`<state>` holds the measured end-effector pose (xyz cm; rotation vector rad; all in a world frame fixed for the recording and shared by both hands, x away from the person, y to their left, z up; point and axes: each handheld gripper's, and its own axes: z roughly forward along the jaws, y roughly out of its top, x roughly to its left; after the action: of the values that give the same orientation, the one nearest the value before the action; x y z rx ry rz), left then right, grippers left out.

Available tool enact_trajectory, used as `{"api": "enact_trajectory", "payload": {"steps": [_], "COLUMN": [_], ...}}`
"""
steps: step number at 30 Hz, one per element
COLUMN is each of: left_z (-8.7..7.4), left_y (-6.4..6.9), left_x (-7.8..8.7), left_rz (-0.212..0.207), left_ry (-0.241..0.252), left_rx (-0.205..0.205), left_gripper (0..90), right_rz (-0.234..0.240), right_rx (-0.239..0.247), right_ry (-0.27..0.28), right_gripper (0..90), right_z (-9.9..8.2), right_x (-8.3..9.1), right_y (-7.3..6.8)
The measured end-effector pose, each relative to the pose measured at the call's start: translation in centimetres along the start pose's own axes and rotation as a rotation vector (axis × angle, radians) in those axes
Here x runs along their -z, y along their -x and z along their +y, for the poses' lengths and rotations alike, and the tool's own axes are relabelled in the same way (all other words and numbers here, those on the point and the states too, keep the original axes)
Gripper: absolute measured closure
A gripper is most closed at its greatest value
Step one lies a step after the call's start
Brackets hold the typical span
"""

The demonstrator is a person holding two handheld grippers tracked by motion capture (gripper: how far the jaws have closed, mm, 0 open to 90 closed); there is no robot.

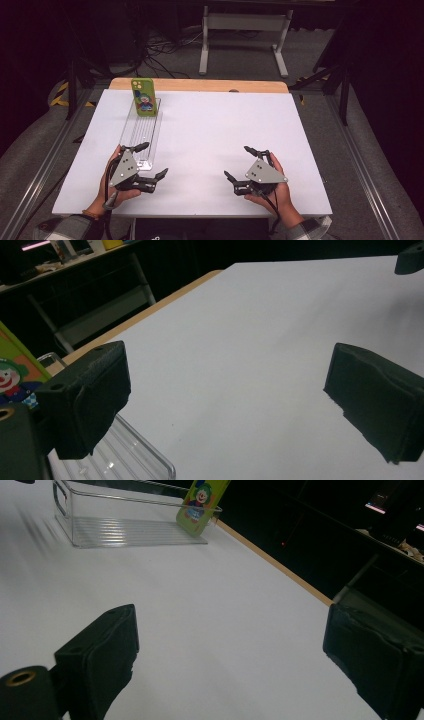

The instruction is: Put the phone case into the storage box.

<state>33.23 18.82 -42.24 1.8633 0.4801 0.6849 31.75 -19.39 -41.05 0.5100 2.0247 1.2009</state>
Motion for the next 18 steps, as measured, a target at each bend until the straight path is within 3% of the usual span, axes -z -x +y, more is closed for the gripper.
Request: {"api": "enact_trajectory", "payload": {"steps": [5, 6, 7, 11, 18], "left_z": [-0.8, -0.9, -1.1, -1.3, -1.3], "left_y": [0.1, -0.1, 0.1, 0.1, 0.3], "left_x": [0.2, 0.2, 0.2, 0.2, 0.3], "left_rz": [-0.004, 0.004, 0.0, 0.016, 0.012], "left_ry": [-0.021, -0.026, -0.025, -0.037, -0.031], "left_rx": [0.033, 0.02, 0.043, 0.064, 0.064], "left_gripper": [4.4, 4.3, 4.3, 4.4, 4.5], "right_rz": [-0.002, -0.001, -0.001, 0.003, -0.017], "right_rx": [-0.002, -0.005, -0.004, 0.0, 0.023], "right_ry": [0.001, 0.002, 0.001, -0.003, -0.016], "right_gripper": [8.6, 8.6, 8.7, 8.7, 8.9], "right_z": [-0.1, -0.1, -0.1, -0.2, 0.0], "right_x": [0.2, 0.2, 0.1, 0.1, 0.0], "right_y": [0.0, 0.0, 0.0, -0.1, -0.3]}}
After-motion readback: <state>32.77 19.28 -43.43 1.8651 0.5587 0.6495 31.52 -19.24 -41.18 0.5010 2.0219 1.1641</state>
